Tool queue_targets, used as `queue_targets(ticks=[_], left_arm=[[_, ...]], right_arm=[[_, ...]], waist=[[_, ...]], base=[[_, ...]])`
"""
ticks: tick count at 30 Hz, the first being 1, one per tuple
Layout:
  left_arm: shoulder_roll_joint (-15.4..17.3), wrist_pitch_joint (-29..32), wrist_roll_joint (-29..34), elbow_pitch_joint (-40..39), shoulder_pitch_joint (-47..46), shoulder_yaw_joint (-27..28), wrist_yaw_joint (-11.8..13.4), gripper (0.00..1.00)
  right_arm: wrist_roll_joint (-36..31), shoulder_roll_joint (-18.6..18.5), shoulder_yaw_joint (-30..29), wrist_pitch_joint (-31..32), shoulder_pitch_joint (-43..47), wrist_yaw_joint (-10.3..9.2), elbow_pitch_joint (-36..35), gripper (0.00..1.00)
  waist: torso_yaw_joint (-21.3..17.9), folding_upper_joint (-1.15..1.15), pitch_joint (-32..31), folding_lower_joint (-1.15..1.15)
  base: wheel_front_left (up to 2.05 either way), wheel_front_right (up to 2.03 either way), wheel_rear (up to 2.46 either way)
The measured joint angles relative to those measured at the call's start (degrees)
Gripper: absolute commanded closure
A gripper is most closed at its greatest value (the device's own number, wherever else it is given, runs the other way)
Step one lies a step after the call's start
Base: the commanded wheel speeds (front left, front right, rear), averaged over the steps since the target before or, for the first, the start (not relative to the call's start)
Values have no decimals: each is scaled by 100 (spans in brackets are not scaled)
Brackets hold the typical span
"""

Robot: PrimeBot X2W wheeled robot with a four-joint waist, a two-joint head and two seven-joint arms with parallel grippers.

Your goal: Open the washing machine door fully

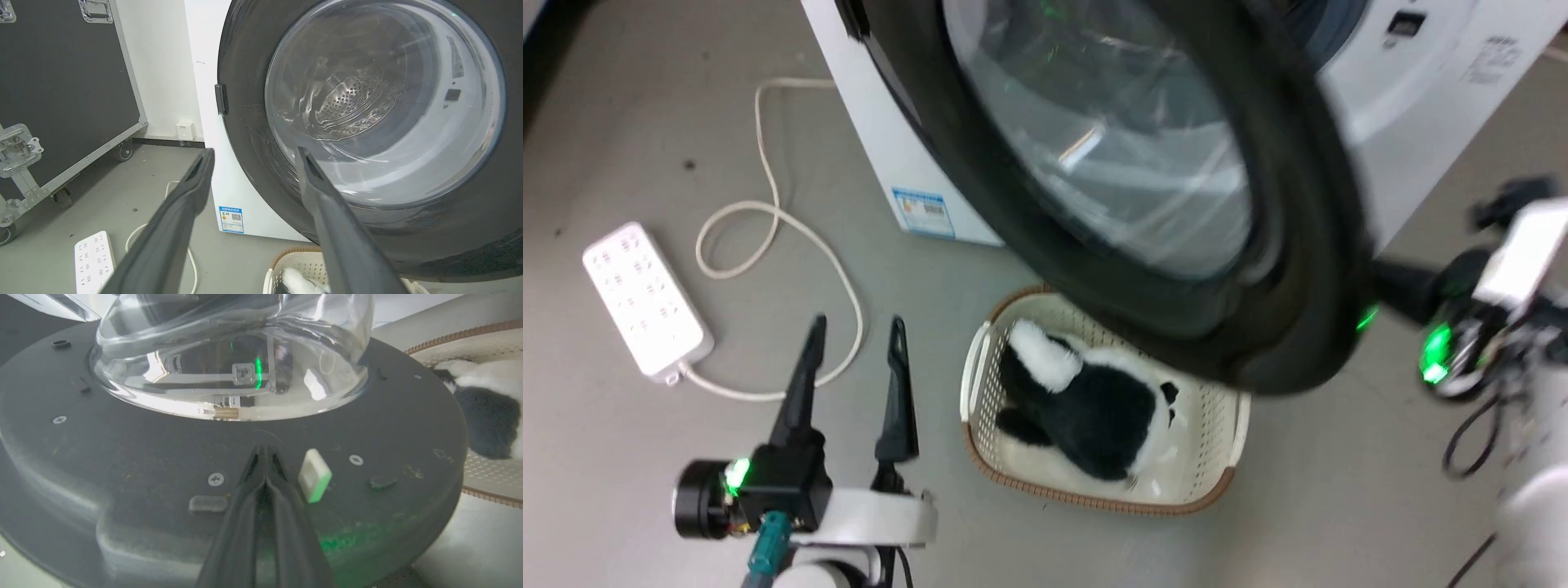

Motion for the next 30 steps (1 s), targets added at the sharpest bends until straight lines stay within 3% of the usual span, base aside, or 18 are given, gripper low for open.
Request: queue_targets(ticks=[9, 18, 26, 27, 28, 30], left_arm=[[10, 0, -1, 243, 570, -55, -309, 0], [11, 0, -98, 346, 971, -144, -625, 0], [10, -1, -198, 455, 1028, -49, -794, 0], [10, -1, -219, 454, 1031, -9, -811, 0], [9, -1, -233, 448, 1037, 9, -812, 0], [8, -1, -303, 442, 1062, 55, -811, 0]], right_arm=[[1848, 1, 2362, -653, 1454, 1, -559, 100], [2811, 10, 4270, -1686, 2398, 0, -1215, 100], [2971, 24, 4688, -2199, 2492, 0, -1261, 100], [2858, 16, 4603, -2449, 2505, 0, -1276, 63], [2810, -13, 4565, -2526, 2516, 0, -1306, 0], [2527, -122, 4518, -2803, 2570, 0, -1499, 0]], waist=[[-44, 0, -511, 0], [203, 0, -774, -1], [316, 0, -913, 0], [316, 0, -969, 0], [308, 0, -998, 0], [264, 0, -1051, 0]], base=[[0, 0, 0], [0, 0, 0], [0, 0, 0], [0, 0, 0], [0, 0, 0], [0, 0, 0]])
